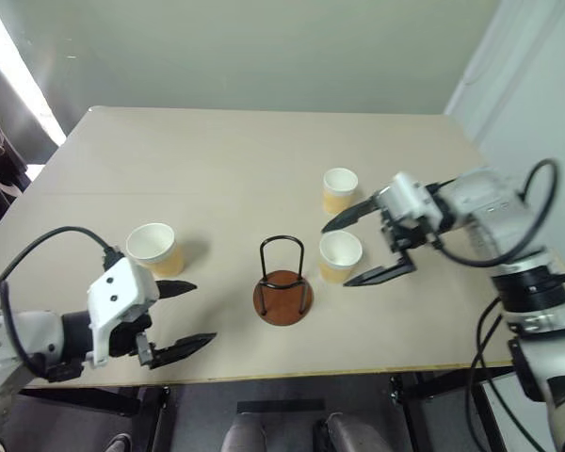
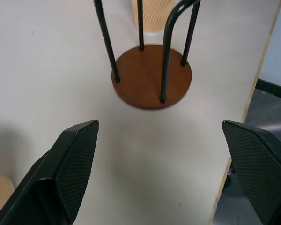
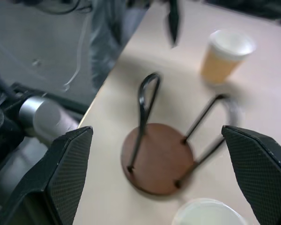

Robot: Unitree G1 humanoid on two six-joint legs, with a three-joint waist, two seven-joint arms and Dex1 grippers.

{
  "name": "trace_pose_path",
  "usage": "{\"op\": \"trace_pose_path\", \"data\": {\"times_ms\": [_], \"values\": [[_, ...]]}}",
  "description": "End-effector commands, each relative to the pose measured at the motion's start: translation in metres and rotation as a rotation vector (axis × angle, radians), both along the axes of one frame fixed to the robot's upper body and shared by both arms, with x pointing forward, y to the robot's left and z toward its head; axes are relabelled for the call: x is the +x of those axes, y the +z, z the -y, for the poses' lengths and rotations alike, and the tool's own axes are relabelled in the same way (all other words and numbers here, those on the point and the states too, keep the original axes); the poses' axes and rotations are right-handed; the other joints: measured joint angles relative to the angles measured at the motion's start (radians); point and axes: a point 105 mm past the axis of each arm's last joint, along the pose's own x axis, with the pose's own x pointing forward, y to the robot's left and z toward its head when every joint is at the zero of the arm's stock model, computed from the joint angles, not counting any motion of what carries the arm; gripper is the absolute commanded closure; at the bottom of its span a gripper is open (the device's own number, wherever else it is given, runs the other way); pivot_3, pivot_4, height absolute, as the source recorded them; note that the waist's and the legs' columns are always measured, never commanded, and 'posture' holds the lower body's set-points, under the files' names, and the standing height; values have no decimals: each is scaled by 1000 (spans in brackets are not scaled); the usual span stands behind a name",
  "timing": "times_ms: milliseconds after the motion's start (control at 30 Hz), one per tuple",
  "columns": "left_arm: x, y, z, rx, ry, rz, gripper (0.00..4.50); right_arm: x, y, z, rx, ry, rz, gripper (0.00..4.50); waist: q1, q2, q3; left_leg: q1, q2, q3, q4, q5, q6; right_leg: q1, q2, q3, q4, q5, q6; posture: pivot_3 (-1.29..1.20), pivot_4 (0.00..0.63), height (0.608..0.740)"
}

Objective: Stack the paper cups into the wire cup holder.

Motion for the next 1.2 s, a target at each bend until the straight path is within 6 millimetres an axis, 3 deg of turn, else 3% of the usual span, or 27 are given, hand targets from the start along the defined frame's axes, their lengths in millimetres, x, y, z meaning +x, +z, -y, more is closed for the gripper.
{"op": "trace_pose_path", "data": {"times_ms": [33,200,300,600,900,1000,1200], "values": [[-1,23,-2,-59,-13,100,0,8,14,9,-20,-78,106,36,0,0,0,1,0,0,0,0,0,0,0,0,0,0,0,0,150,740],[6,42,-1,-139,-31,173,0,37,-28,11,-150,-211,172,36,-1,0,0,12,2,-4,0,-2,4,9,0,2,1,0,0,0,150,740],[8,44,-1,-143,-25,182,0,46,-39,8,-157,-239,172,36,-1,1,1,15,4,-3,1,-6,11,12,0,2,1,0,0,0,150,740],[6,46,-2,-149,20,198,0,36,-54,5,-189,-161,142,36,0,1,1,13,7,0,1,-9,15,10,1,4,-2,-1,1,0,150,740],[3,51,-2,-159,29,210,0,43,-72,10,-269,-161,191,36,0,1,1,14,11,0,1,-9,16,10,1,4,-1,-2,1,0,150,740],[3,52,-2,-160,30,210,0,45,-76,11,-288,-158,208,624,0,1,1,14,12,1,1,-10,16,10,2,5,-1,-2,1,0,150,740],[4,50,-2,-159,36,207,0,45,-81,10,-311,-137,252,2784,0,1,1,14,12,1,1,-10,17,10,2,5,-1,-2,1,0,150,740]]}}
